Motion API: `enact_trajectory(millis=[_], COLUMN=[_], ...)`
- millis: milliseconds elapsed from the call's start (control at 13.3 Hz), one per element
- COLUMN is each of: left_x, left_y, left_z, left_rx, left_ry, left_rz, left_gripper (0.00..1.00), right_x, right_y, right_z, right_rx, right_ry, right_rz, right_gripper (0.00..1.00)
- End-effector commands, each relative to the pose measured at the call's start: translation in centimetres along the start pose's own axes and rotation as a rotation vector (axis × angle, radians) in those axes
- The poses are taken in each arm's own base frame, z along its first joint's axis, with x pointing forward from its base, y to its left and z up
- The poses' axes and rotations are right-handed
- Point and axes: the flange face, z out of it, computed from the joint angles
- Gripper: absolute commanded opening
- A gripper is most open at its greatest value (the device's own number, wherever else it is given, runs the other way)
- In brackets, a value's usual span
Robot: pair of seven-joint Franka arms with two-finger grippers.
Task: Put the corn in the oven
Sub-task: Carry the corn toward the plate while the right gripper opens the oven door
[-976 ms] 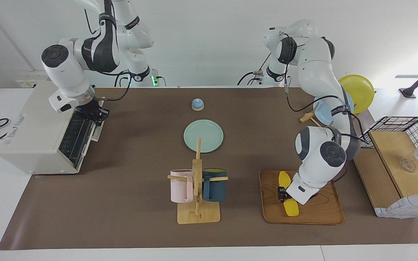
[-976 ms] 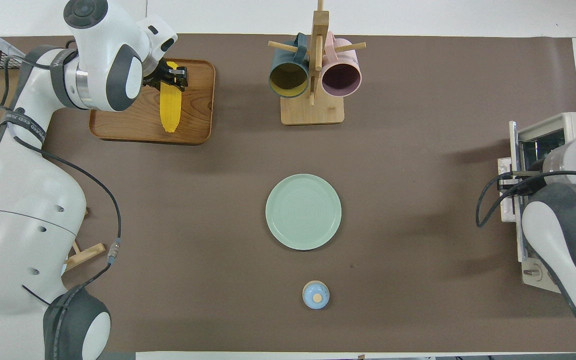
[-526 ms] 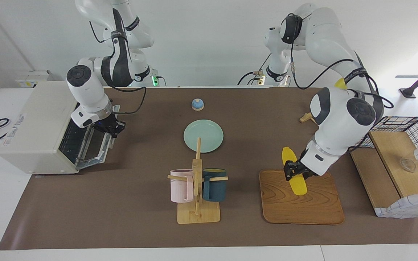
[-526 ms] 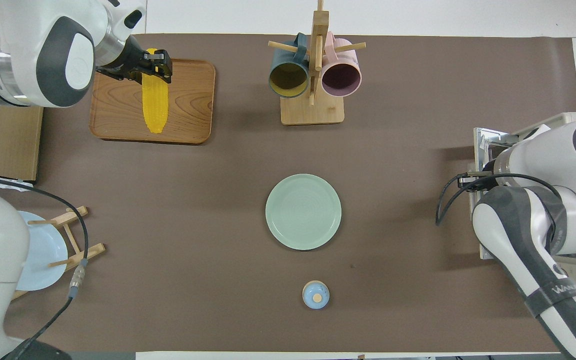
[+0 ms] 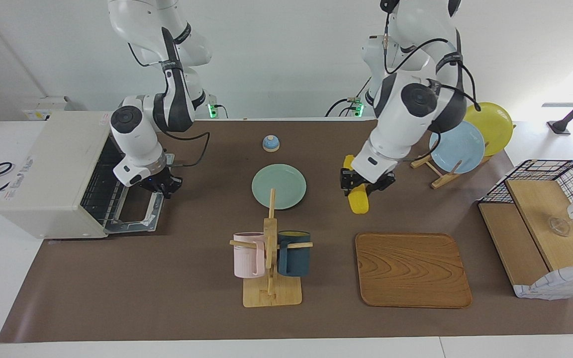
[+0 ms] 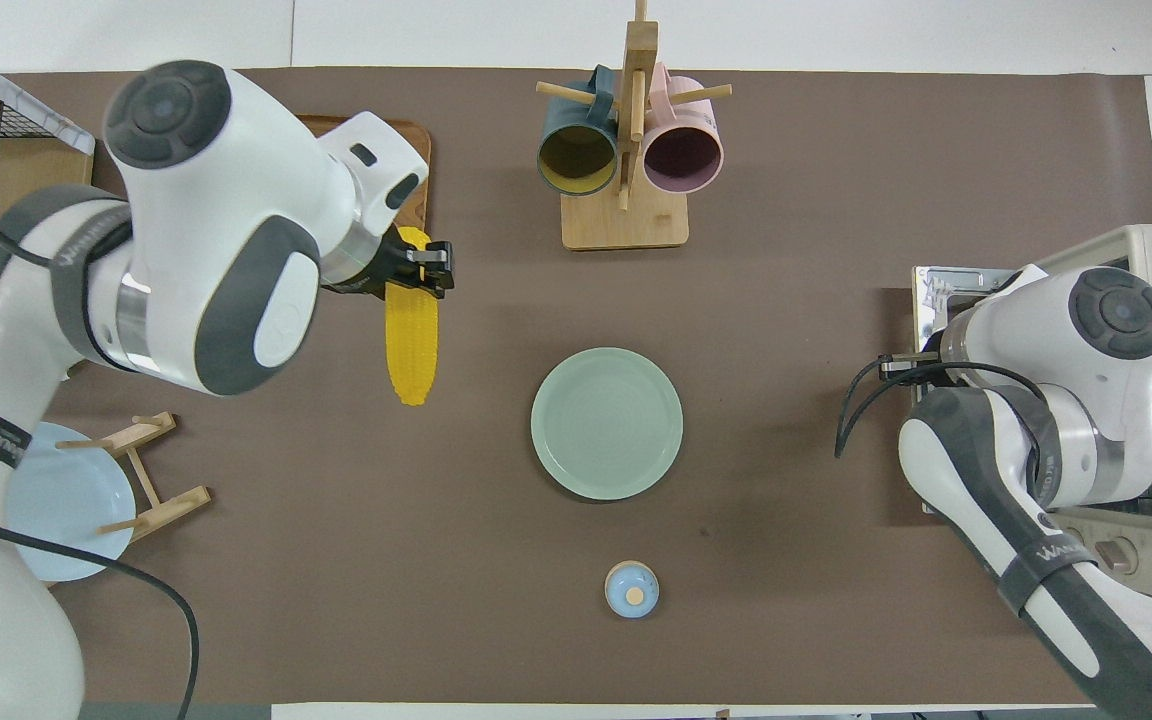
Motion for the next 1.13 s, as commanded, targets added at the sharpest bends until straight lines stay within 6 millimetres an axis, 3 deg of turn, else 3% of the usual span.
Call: enact_trajectory(millis=[0,225,375,450,601,751,826,976,1051], left_x=[-5.8,-10.4,-11.8,-12.8,-12.5,-13.2,-13.4,-13.3,-13.3], left_y=[3.7,8.0,10.6,12.4,13.3,14.8,15.2,15.2,15.2], left_z=[3.0,5.7,7.0,8.8,11.7,14.8,15.9,17.0,17.0], left_rx=[-0.033,-0.052,-0.078,-0.083,-0.089,-0.092,-0.097,-0.094,-0.094], left_ry=[0.068,0.088,0.116,0.114,0.127,0.131,0.138,0.138,0.139], left_rz=[-0.037,0.004,0.012,0.013,0.032,0.053,0.059,0.061,0.063], left_gripper=[0.00,0.00,0.00,0.00,0.00,0.00,0.00,0.00,0.00], right_x=[0.9,1.2,1.8,2.3,3.0,3.9,4.2,4.4,4.1], right_y=[1.2,-0.6,-2.2,-3.0,-4.3,-4.4,-4.4,-3.7,-3.6], right_z=[1.5,1.2,0.5,0.0,-1.5,-4.6,-6.6,-10.0,-11.4], right_rx=[-0.032,-0.029,-0.006,0.019,0.029,0.024,0.022,0.018,0.017], right_ry=[0.015,0.040,0.054,0.056,0.068,0.033,0.012,-0.016,-0.028], right_rz=[0.032,0.029,0.040,0.055,0.041,0.040,0.041,0.044,0.044], right_gripper=[0.00,0.00,0.00,0.00,0.00,0.00,0.05,0.48,0.79])
